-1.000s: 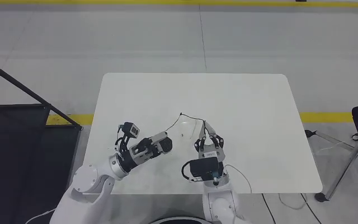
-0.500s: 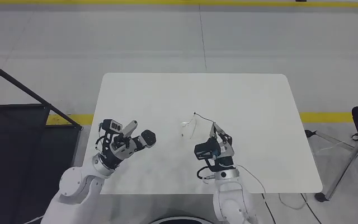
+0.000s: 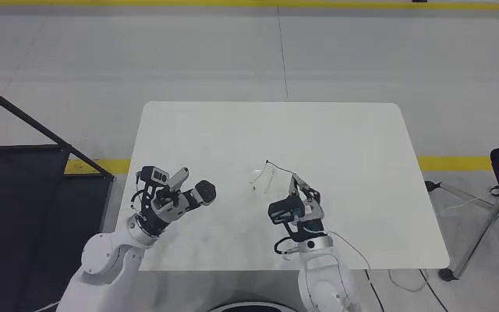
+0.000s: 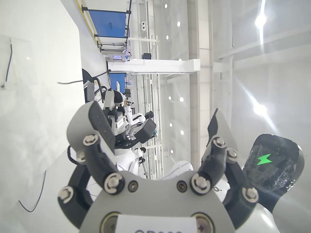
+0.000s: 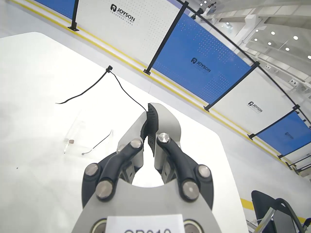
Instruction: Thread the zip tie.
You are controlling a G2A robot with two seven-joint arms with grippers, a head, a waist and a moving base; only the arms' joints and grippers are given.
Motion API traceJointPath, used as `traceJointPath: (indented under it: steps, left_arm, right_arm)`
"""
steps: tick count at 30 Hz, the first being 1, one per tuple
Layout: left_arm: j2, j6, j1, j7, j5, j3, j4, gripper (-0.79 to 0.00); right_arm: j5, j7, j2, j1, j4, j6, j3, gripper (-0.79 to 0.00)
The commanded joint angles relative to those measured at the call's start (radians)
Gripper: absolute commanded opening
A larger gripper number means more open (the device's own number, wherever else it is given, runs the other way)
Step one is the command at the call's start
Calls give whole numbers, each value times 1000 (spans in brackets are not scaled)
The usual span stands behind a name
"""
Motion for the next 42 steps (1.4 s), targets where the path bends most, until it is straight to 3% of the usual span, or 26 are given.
traceJointPath:
  steps: [1, 8, 21, 33, 42]
  left_arm:
    - [0, 0, 0, 0, 0, 0, 0, 0]
    - [0, 0, 0, 0, 0, 0, 0, 0]
    - [0, 0, 0, 0, 0, 0, 0, 0]
    - [0, 0, 0, 0, 0, 0, 0, 0]
    - [0, 0, 0, 0, 0, 0, 0, 0]
  right_arm:
    - [58, 55, -2, 8, -10, -27, 12, -785]
    - [207, 344, -18, 111, -8, -131, 19, -785]
    - [267, 503, -31, 189, 33, -182, 4, -785]
    - [380, 731, -46, 298, 112, -226, 15, -785]
    - [379, 737, -46, 300, 113, -227, 15, -785]
